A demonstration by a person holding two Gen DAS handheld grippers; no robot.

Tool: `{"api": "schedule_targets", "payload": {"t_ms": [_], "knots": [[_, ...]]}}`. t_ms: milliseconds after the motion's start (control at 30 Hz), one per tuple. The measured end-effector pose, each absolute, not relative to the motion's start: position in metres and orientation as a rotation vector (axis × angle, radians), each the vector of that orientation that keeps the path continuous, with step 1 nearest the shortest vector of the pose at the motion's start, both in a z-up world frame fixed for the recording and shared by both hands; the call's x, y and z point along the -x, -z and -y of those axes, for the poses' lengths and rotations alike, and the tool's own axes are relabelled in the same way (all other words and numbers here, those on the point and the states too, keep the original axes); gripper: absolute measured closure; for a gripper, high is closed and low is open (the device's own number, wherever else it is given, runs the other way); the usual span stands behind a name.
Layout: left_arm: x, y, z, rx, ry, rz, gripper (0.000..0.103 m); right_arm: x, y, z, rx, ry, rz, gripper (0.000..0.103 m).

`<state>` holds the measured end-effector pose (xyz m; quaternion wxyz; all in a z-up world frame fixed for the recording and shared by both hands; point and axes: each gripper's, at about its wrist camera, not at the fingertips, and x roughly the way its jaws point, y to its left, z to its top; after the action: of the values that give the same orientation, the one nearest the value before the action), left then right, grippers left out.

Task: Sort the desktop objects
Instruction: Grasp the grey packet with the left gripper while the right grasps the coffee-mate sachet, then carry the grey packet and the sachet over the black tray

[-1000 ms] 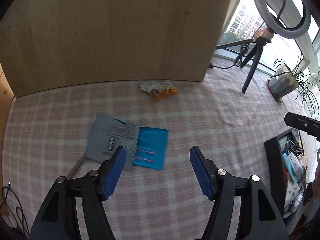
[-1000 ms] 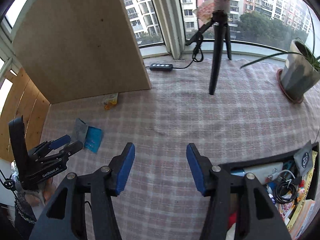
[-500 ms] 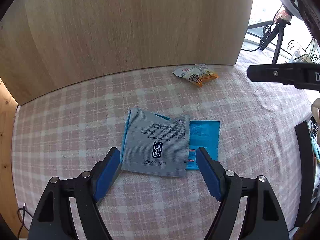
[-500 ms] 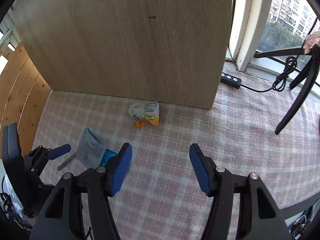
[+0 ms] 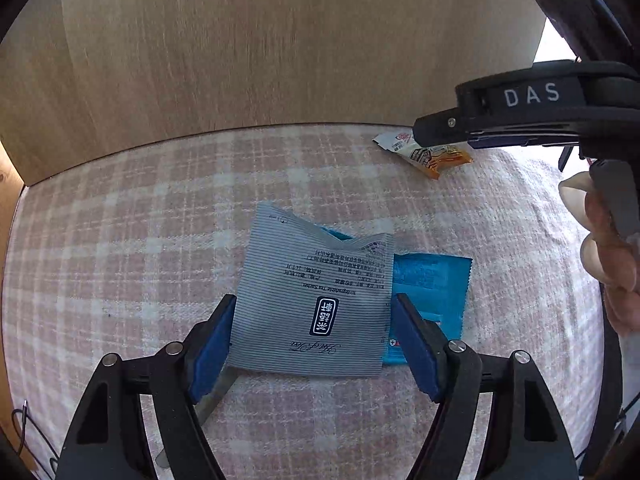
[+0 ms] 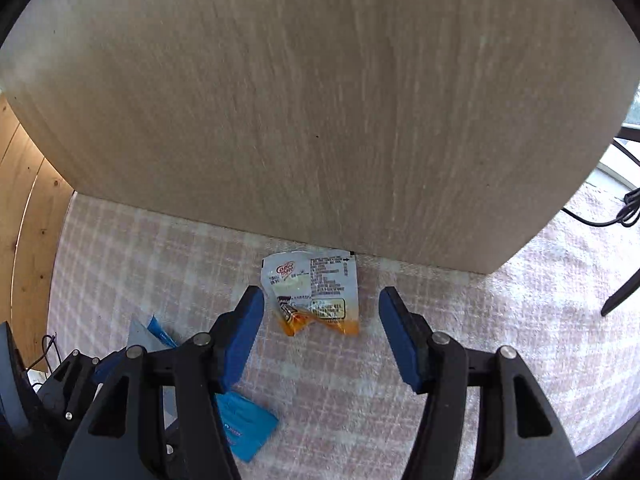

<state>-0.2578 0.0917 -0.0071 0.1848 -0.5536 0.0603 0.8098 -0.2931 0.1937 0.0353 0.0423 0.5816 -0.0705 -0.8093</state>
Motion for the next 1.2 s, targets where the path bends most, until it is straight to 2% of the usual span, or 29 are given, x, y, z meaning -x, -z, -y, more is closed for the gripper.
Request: {"api": "schedule_targets", "payload": {"t_ms": [100, 233, 467, 600, 700, 833, 967, 1000, 1133, 1200], "knots": [[0.258, 0.008, -0.092, 1.554, -2.28, -0.148, 0.029, 0.297, -0.03, -0.189, -1.786, 2.483, 0.214, 0.044], [0.262, 0.008, -0.09, 1.553, -2.288, -0.146, 0.039, 0.302, -0.024, -0.184, -1.8, 2.483, 0.216, 0.044], [0.268, 0.008, -0.085, 1.554, -2.299, -0.121, 0.045, 0.307, -0.019, -0.178, -1.823, 2.506, 0.149, 0.044], [0.274, 0.006, -0.078, 1.56, -2.304, -0.109, 0.049, 0.305, -0.02, -0.178, -1.839, 2.5, 0.114, 0.055], [0.279, 0.008, -0.069, 1.562, -2.305, -0.102, 0.052, 0.301, -0.021, -0.18, -1.839, 2.473, 0.117, 0.059], [0.27, 0.005, -0.037, 1.563, -2.313, -0.091, 0.058, 0.295, -0.023, -0.184, -1.838, 2.422, 0.184, 0.079], [0.251, 0.0, -0.002, 1.559, -2.324, -0.098, 0.073, 0.284, -0.026, -0.181, -1.829, 2.411, 0.161, 0.09], [0.239, -0.002, 0.008, 1.56, -2.326, -0.092, 0.08, 0.28, -0.028, -0.181, -1.828, 2.409, 0.165, 0.091], [0.227, 0.001, 0.037, 1.574, -2.323, -0.037, 0.088, 0.266, -0.032, -0.186, -1.813, 2.405, 0.193, 0.092], [0.223, 0.0, 0.051, 1.577, -2.333, -0.01, 0.096, 0.26, -0.037, -0.191, -1.803, 2.416, 0.206, 0.092]]}}
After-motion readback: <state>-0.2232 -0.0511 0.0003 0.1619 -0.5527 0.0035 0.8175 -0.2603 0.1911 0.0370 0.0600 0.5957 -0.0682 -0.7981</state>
